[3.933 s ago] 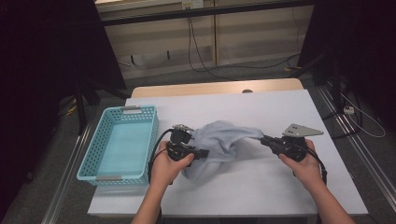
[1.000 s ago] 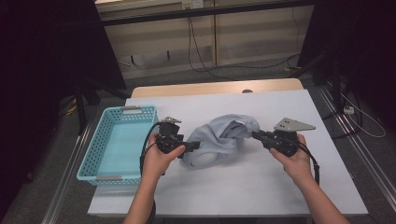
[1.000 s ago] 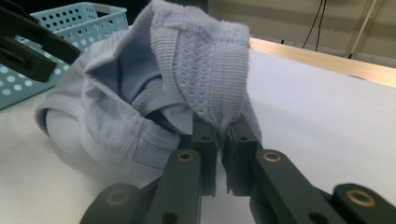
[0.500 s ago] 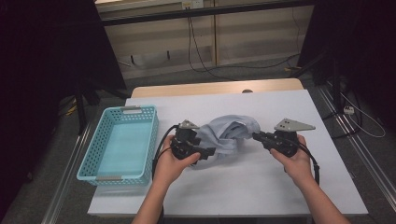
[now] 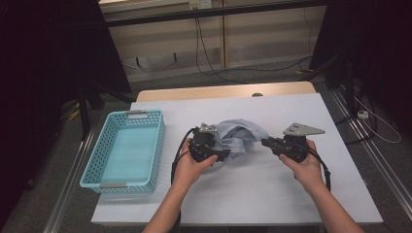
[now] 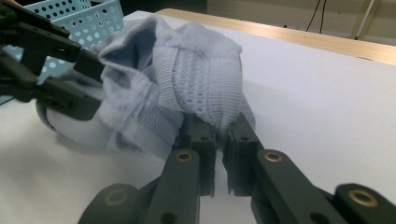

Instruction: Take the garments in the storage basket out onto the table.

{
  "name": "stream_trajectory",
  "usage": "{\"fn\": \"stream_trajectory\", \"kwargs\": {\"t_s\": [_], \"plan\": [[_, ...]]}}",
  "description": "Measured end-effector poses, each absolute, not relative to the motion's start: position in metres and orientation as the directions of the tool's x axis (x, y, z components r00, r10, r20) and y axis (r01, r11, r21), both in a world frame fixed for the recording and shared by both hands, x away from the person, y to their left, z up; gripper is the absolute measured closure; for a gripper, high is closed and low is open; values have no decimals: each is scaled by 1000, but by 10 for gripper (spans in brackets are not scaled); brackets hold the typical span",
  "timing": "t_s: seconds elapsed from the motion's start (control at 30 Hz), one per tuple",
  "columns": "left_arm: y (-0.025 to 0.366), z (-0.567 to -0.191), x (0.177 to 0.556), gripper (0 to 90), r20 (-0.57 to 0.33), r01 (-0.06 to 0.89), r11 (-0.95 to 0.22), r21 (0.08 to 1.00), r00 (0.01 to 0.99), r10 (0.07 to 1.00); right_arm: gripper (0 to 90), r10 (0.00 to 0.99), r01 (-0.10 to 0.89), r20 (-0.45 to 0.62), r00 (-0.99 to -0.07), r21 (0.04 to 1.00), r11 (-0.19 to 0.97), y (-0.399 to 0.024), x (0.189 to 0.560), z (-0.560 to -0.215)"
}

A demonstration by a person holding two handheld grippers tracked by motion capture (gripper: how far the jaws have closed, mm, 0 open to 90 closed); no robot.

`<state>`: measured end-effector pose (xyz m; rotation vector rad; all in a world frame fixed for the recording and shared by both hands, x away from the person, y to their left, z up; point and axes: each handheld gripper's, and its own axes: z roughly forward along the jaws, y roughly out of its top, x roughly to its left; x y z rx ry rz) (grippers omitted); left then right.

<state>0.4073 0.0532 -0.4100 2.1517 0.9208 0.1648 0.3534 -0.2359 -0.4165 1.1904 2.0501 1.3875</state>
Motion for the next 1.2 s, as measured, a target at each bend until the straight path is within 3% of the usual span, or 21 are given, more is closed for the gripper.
{"fn": "stream_trajectory", "kwargs": {"t_s": [0.2,0.4,0.57,0.63,0.93,1.2], "plan": [[59,-417,418,449,-168,582,-430,690,707,687,839,816,447,148,-559,883,146,-230,362,-424],[55,-422,418,502,-141,587,-460,666,704,696,838,819,464,155,-552,873,147,-226,370,-431],[53,-423,416,734,-135,604,-489,630,705,696,839,825,471,159,-542,871,142,-226,373,-430],[56,-420,416,804,-172,626,-464,627,692,701,839,827,469,160,-538,872,137,-227,373,-429],[81,-385,411,841,-258,637,-405,656,693,673,840,835,471,160,-526,873,129,-233,371,-426],[124,-377,424,841,-276,676,-318,665,618,736,839,830,470,152,-536,871,144,-233,369,-424]]}}
